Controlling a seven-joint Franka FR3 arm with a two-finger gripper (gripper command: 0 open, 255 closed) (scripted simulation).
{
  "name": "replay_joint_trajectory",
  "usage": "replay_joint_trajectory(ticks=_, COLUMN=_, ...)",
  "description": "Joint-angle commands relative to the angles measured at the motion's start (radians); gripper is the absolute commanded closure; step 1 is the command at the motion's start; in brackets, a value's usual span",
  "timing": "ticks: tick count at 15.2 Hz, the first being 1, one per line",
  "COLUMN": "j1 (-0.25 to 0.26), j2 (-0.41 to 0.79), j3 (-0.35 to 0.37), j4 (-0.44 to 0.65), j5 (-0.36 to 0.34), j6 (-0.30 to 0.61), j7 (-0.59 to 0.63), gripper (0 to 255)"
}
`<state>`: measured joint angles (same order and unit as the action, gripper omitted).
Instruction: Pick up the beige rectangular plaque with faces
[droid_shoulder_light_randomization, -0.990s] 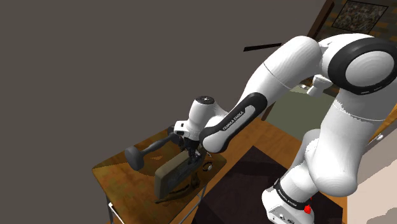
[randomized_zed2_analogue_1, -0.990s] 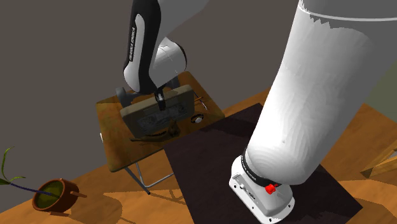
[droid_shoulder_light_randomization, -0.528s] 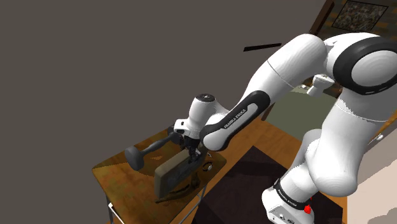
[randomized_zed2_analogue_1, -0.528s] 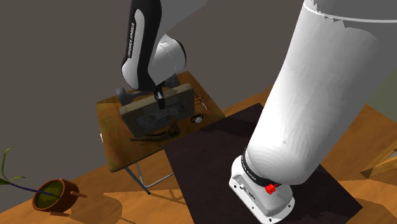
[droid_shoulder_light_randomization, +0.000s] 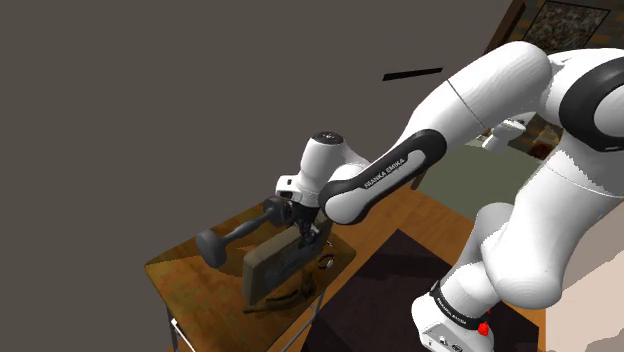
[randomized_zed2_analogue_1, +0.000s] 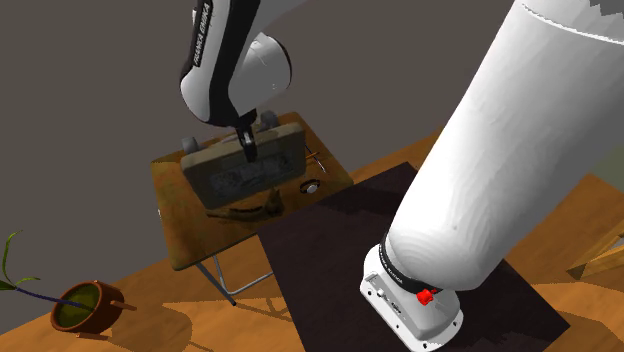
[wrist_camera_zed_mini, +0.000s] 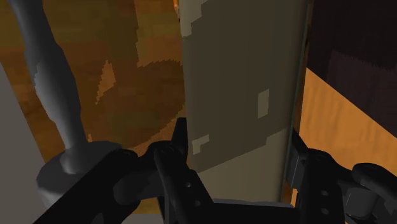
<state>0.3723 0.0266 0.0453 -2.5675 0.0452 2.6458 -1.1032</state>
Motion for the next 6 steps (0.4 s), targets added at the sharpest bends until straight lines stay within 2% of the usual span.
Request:
replay_joint_trajectory(ticks=1, j1=-0.002, j2=-0.025, j3=-0.002, j4=0.008, j5=0.001, j6=-0.029, j7=-0.004, gripper=255)
replay_joint_trajectory(ticks=6, j1=-0.002, j2=-0.065, j3=-0.002, j4=0.015, j5=0.0, j6=-0.077, j7=-0.003, gripper=255)
